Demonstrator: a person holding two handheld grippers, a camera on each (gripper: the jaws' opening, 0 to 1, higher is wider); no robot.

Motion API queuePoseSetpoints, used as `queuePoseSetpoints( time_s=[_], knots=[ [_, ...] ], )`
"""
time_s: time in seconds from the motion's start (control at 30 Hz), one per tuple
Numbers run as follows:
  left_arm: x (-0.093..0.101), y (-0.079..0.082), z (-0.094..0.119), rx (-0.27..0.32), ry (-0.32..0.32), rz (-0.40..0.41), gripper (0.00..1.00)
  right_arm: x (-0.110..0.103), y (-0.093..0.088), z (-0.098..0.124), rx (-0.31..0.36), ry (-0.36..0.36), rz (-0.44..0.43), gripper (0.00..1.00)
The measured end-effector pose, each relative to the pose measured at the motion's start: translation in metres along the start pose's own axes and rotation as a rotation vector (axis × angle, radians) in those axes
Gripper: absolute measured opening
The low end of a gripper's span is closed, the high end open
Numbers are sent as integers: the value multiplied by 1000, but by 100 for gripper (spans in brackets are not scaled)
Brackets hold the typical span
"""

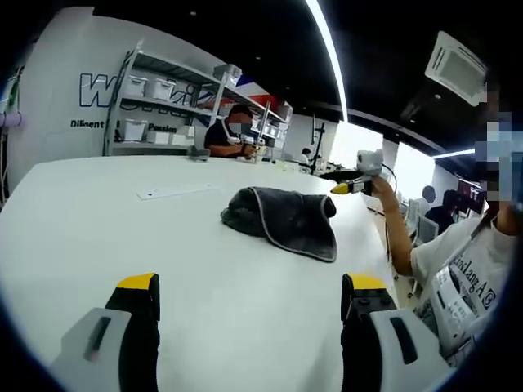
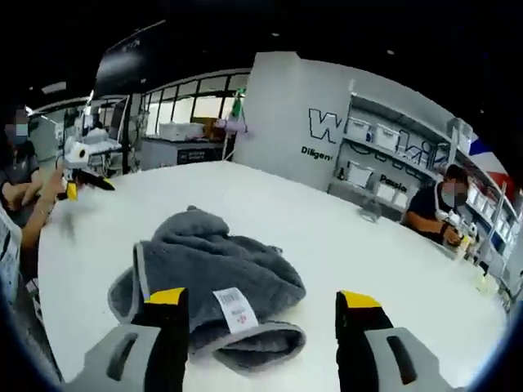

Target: Fold the towel on the table until its edges align and the towel forms a compact rectangular stack.

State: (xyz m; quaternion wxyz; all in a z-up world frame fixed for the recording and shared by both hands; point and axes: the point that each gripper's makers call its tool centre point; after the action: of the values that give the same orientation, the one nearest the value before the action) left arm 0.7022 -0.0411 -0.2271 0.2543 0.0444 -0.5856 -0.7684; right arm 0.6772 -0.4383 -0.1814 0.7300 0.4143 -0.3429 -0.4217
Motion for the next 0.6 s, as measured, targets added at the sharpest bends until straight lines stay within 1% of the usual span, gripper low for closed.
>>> queuePoseSetpoints(
  time_s=[0.1, 0.17, 0.23, 0.27, 0.33, 0.4, 0.47, 0.5, 0.53, 0.6],
  knots=[
    [-2, -2, -1, -8, 5, 2, 97, -18, 5, -11, 14, 64, -11, 88],
    [-2, -3, -2, -12, 4, 3, 97, -24, 10, -16, 26, 75, 6, 94],
    [-3, -3, -3, -17, 2, 3, 97, -27, 14, -23, 39, 71, 15, 99],
    [-3, -4, -3, -19, 4, 5, 97, -27, 15, -27, 43, 64, 24, 99],
    [-5, -5, -4, -22, 9, 8, 98, -30, 9, -33, 23, 75, 47, 99],
    [-5, -6, -5, -27, 13, 7, 99, -31, 6, -37, 26, 85, 40, 99],
    [-5, -7, -6, -33, 14, 2, 99, -37, 3, -42, 52, 108, 12, 99],
    [-5, -8, -6, -34, 15, 3, 99, -41, 0, -44, 47, 127, -2, 99],
    [-6, -9, -7, -34, 19, 8, 99, -46, -2, -45, 53, 147, 2, 99],
    [-8, -12, -8, -45, 28, 12, 99, -49, -5, -47, 50, 152, -4, 99]
  ],
)
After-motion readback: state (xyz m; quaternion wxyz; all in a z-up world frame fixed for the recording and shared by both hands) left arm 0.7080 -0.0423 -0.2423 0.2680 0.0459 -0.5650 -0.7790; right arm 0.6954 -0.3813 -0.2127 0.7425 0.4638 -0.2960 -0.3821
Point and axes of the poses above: the point that each gripper's makers call its tool centre point, and the gripper's own axes: z roughly backward along the fingers, x roughly to its right, y roughly out of its top, and after that the axes turned 1 degree about -x, right-handed
